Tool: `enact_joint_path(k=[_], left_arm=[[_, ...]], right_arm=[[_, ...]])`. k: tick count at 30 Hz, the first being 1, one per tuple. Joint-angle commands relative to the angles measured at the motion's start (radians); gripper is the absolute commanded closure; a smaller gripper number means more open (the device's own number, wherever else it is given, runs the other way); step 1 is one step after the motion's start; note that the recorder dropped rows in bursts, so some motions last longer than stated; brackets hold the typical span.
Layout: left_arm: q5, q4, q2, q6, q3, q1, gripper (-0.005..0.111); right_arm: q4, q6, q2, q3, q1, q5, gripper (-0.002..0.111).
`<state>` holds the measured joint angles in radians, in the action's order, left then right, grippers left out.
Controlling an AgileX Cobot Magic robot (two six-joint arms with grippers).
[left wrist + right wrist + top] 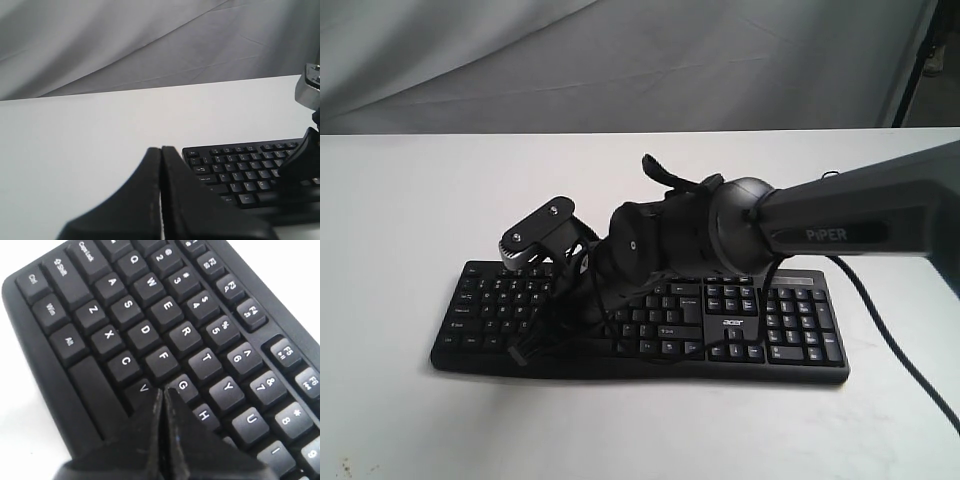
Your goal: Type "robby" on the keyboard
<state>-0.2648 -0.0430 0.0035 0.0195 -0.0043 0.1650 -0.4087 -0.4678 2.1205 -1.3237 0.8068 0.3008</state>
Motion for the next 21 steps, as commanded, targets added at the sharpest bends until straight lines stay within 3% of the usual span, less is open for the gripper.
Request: enact_joint_path(k=[1,21], left_arm=[[0.007,-0.005,-0.003,0.003,0.004,0.006,0.107],[0.007,-0.005,-0.003,0.003,0.004,0.006,0.107]], right_arm=[[-0.001,0.003,0.016,-0.005,-0.001,-0.003,0.108],[-0.003,0.003,0.016,-0.005,-0.007,-0.005,0.108]])
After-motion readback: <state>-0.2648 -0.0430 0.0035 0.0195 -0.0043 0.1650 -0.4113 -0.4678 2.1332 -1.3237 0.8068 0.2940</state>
